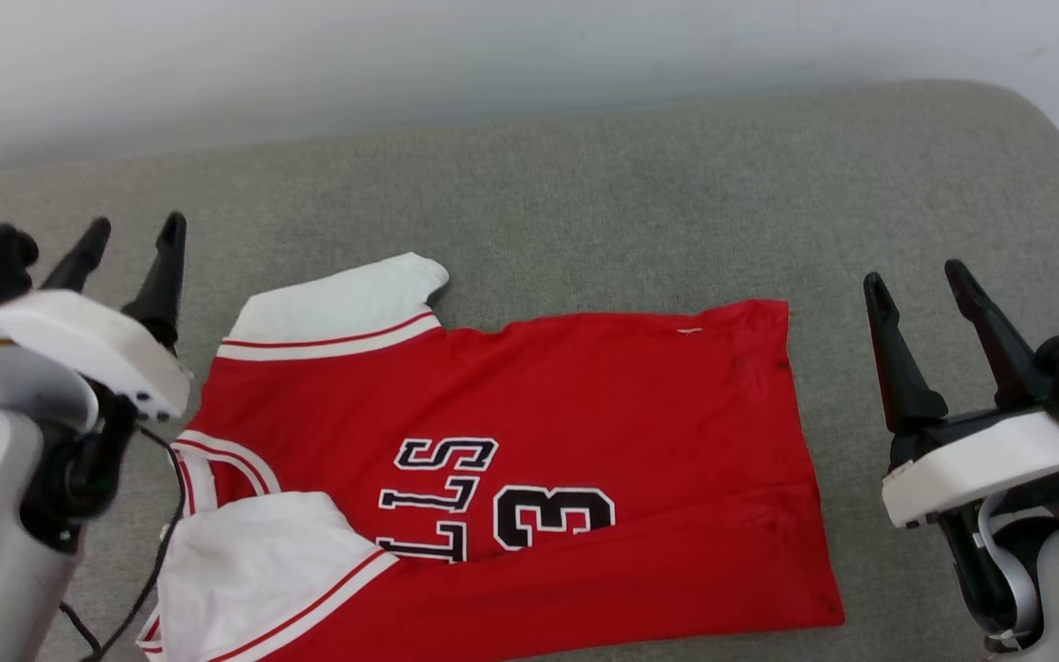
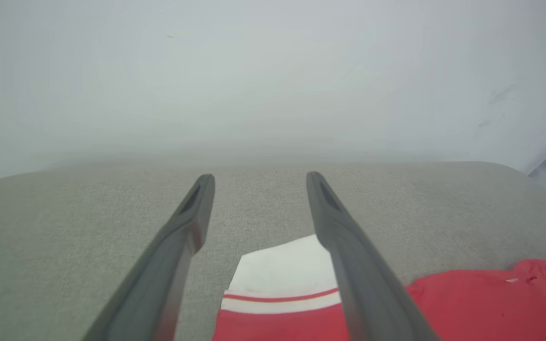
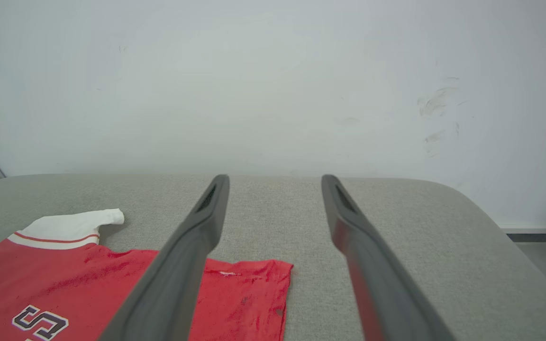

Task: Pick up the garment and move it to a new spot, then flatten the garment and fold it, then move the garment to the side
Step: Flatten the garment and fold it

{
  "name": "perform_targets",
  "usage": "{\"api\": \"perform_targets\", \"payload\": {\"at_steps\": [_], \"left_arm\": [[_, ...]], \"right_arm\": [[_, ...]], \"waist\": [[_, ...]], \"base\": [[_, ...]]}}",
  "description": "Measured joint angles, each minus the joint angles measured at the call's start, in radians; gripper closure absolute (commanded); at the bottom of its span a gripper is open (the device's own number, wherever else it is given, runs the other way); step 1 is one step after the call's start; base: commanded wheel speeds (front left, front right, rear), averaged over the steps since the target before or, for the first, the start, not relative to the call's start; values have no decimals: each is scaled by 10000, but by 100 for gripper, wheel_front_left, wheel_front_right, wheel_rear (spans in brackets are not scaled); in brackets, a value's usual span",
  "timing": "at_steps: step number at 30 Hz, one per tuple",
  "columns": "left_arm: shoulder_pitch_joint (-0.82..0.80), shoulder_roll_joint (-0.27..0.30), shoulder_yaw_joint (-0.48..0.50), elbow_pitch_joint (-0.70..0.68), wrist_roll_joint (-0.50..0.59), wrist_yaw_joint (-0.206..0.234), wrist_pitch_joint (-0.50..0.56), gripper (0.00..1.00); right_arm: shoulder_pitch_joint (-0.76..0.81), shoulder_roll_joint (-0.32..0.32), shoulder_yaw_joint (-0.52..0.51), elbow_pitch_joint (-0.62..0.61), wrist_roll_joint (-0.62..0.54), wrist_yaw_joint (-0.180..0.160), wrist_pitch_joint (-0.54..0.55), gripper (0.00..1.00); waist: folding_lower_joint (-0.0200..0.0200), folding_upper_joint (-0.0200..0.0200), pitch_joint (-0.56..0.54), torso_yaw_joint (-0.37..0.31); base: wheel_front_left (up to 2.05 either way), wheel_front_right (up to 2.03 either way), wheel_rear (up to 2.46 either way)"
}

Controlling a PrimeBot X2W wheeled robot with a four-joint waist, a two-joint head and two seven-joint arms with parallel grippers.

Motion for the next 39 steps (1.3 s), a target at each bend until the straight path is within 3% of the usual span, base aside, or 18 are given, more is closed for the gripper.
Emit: {"api": "perform_targets", "payload": {"at_steps": [8,13,15,23,28,29,30,32,39], "left_arm": [[-2750,146,-345,1143,-136,-1254,1453,0],[-4062,539,-1089,1988,-418,-2276,3822,0],[-4339,679,-1373,2301,-650,-2456,4882,0],[-4917,966,-2015,3131,-1289,-2512,7929,0],[-5056,1020,-2000,3494,-1649,-1950,8918,0],[-5061,1024,-2027,3530,-1651,-1875,9037,18],[-5069,1018,-2010,3567,-1737,-1787,9137,56],[-5059,943,-1891,3674,-1985,-1601,9164,100],[-4669,602,-1801,3873,-2100,-1584,8569,100]], "right_arm": [[-660,267,77,-458,-190,0,-188,0],[-833,414,224,-424,-178,0,-307,0],[-835,458,320,-357,-132,0,-384,0],[-845,539,600,-81,59,0,-449,0],[-944,571,731,33,136,0,-571,0],[-945,573,750,59,159,0,-589,0],[-945,575,752,73,190,0,-619,0],[-947,577,727,104,203,0,-648,0],[-972,589,629,217,307,0,-477,0]], "waist": [[1,0,1537,-398],[1,0,2249,-770],[2,0,2417,-961],[1,0,2911,-1558],[0,0,3184,-1849],[0,0,3218,-1906],[0,0,3245,-1951],[0,0,3280,-2001],[0,0,3014,-1959]], "base": [[0,0,0],[0,0,0],[0,0,0],[0,0,0],[0,0,0],[0,0,0],[0,0,0],[0,0,0],[0,0,0]]}}
